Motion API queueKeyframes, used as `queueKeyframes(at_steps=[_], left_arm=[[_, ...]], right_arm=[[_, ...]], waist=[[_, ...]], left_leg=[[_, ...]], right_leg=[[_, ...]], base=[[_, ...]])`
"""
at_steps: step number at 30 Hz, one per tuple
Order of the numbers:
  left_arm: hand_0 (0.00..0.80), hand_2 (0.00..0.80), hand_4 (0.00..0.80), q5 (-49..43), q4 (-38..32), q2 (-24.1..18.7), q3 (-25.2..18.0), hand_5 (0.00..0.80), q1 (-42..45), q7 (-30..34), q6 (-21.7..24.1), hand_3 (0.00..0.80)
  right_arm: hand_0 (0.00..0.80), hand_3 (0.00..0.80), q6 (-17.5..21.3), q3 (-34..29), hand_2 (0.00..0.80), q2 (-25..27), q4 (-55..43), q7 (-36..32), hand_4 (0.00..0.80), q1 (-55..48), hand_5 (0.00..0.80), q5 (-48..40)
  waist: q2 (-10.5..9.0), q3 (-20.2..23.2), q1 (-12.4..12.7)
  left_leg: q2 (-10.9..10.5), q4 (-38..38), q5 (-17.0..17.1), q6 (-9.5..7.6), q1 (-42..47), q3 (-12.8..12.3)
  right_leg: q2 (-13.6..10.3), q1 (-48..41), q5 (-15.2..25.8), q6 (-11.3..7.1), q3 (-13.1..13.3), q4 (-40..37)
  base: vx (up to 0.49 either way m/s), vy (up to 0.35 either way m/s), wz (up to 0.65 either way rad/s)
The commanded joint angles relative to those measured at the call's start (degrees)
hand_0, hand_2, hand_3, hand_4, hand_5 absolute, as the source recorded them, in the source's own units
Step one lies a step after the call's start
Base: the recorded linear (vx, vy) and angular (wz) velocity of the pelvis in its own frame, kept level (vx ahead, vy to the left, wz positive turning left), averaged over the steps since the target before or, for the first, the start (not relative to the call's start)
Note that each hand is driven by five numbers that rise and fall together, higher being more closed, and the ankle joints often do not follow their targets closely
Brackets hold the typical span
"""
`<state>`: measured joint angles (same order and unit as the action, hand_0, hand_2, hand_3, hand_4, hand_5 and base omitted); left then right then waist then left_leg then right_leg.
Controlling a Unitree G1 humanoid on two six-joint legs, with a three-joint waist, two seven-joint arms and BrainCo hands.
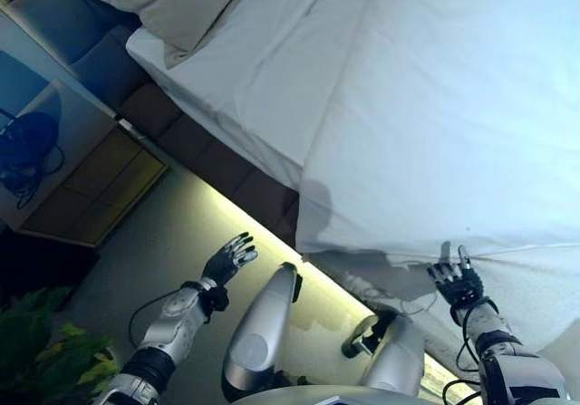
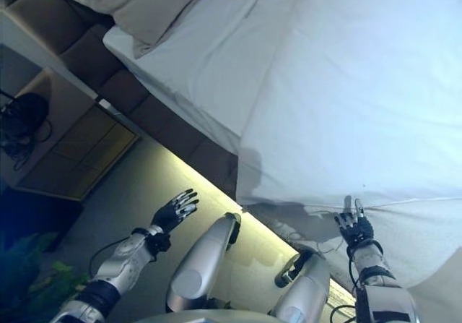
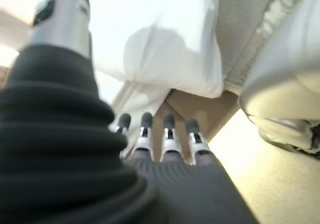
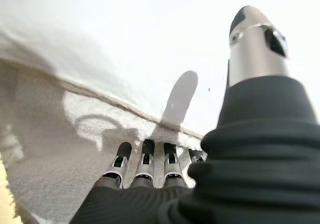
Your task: Make the bed neatly
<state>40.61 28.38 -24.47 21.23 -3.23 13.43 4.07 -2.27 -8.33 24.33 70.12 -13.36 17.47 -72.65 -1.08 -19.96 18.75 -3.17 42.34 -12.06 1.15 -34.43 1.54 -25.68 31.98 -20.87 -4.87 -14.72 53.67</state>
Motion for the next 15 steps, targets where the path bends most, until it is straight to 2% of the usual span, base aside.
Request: queueKeyframes(at_steps=[1, 7, 11, 15], left_arm=[[0.000, 0.000, 0.000, -2.6, 0.0, 1.4, -0.4, 0.000, 0.6, 0.5, 2.2, 0.000], [0.000, 0.000, 0.000, -2.9, 1.3, 3.0, -0.6, 0.000, 0.0, -0.3, 3.0, 0.000], [0.000, 0.000, 0.000, -2.6, 1.4, 3.8, -0.3, 0.000, -0.8, -0.9, 3.7, 0.000], [0.000, 0.000, 0.000, -2.2, 2.4, 4.2, -0.3, 0.000, -1.1, -0.6, 4.6, 0.000]], right_arm=[[0.000, 0.000, 1.6, -0.5, 0.000, -0.6, -2.3, 0.1, 0.000, -1.6, 0.000, -1.8], [0.000, 0.000, 2.5, -0.8, 0.000, -2.2, 0.7, 3.8, 0.000, -4.1, 0.000, -2.9], [0.000, 0.000, 4.8, -0.6, 0.000, -2.0, 2.2, 6.2, 0.000, -4.7, 0.000, -1.1], [0.000, 0.000, 4.2, -1.2, 0.000, -2.1, 2.9, 7.2, 0.000, -5.5, 0.000, -3.3]], waist=[[1.81, 3.3, 1.2], [2.73, 2.7, 0.1], [3.13, 1.8, -1.0], [3.10, 1.4, -1.8]], left_leg=[[1.3, 0.9, 0.4, -1.87, 1.0, -2.9], [1.5, 1.9, 0.5, -2.23, 0.2, -3.2], [1.7, 1.9, 0.5, -2.21, -0.4, -3.4], [2.0, 1.5, 0.4, -2.08, -0.2, -3.6]], right_leg=[[0.8, 4.2, 23.7, -6.76, 4.7, -11.1], [1.2, 5.5, 23.3, -6.68, 5.6, -9.8], [1.9, 6.2, 23.3, -6.78, 6.0, -10.2], [2.5, 6.2, 23.0, -6.91, 6.1, -10.6]], base=[[-0.030, 0.003, 0.03], [-0.023, 0.007, -0.01], [-0.100, -0.008, -0.03], [-0.053, -0.002, 0.00]])
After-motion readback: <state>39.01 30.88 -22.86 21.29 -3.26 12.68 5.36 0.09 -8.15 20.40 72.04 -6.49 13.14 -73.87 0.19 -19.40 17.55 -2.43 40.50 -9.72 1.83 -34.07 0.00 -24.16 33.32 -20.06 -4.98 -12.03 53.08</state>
